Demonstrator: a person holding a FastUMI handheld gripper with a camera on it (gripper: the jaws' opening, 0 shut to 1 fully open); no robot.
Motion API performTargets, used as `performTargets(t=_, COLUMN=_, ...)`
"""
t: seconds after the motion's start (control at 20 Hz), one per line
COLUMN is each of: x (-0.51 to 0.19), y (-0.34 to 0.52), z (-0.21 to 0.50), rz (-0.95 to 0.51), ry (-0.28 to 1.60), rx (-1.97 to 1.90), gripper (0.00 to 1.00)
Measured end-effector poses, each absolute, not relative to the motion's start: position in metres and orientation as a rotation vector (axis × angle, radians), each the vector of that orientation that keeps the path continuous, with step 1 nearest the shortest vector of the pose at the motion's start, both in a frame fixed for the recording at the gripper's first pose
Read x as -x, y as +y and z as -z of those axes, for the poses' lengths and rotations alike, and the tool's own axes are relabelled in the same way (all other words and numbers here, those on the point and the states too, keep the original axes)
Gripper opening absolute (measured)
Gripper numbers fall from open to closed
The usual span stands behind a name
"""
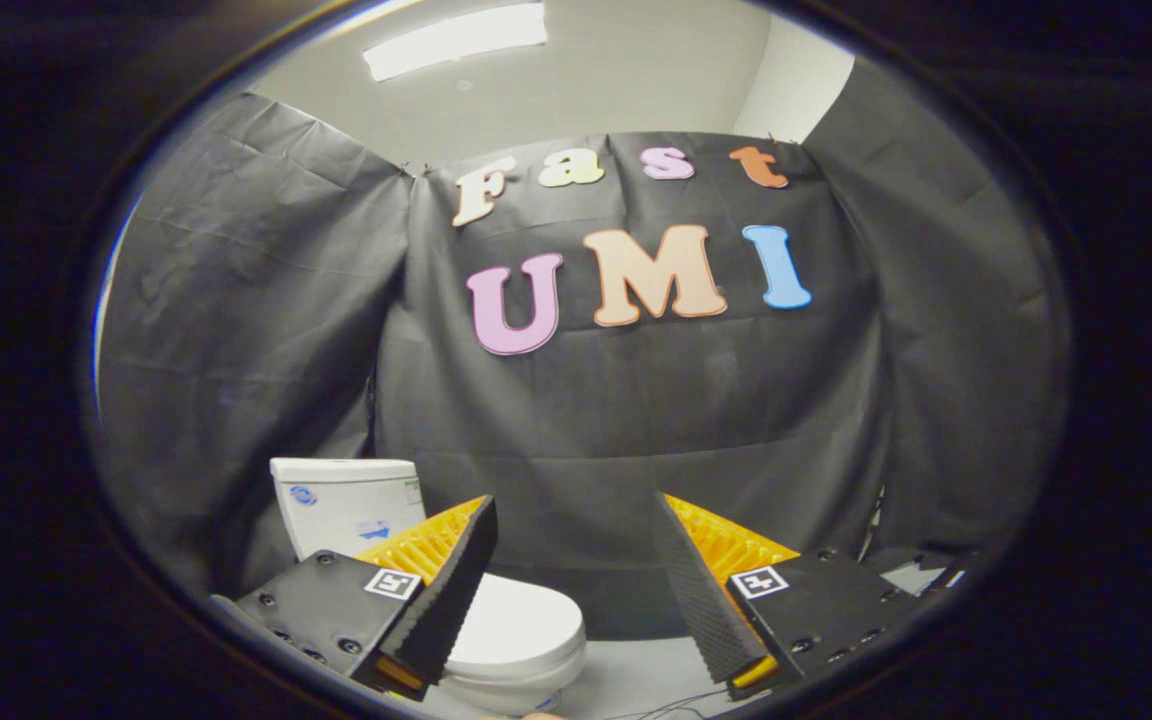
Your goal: Open the toilet lid.
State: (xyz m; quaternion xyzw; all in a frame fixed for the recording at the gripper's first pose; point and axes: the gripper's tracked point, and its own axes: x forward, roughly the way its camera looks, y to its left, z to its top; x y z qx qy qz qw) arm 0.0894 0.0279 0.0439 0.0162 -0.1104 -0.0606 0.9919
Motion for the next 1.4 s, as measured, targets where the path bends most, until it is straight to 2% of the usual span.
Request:
performTargets(t=0.35, x=-0.090, y=0.048, z=-0.045, rz=0.301, ry=-0.244, rx=-0.053, gripper=0.96)
performTargets(t=0.6, x=-0.081, y=0.039, z=-0.032, rz=0.482, ry=-0.212, rx=-0.131, gripper=0.84)
performTargets(t=1.05, x=-0.090, y=0.036, z=-0.011, rz=0.617, ry=-0.293, rx=-0.306, gripper=0.62)
performTargets(t=1.4, x=-0.107, y=0.055, z=0.041, rz=0.647, ry=-0.300, rx=-0.503, gripper=0.73)
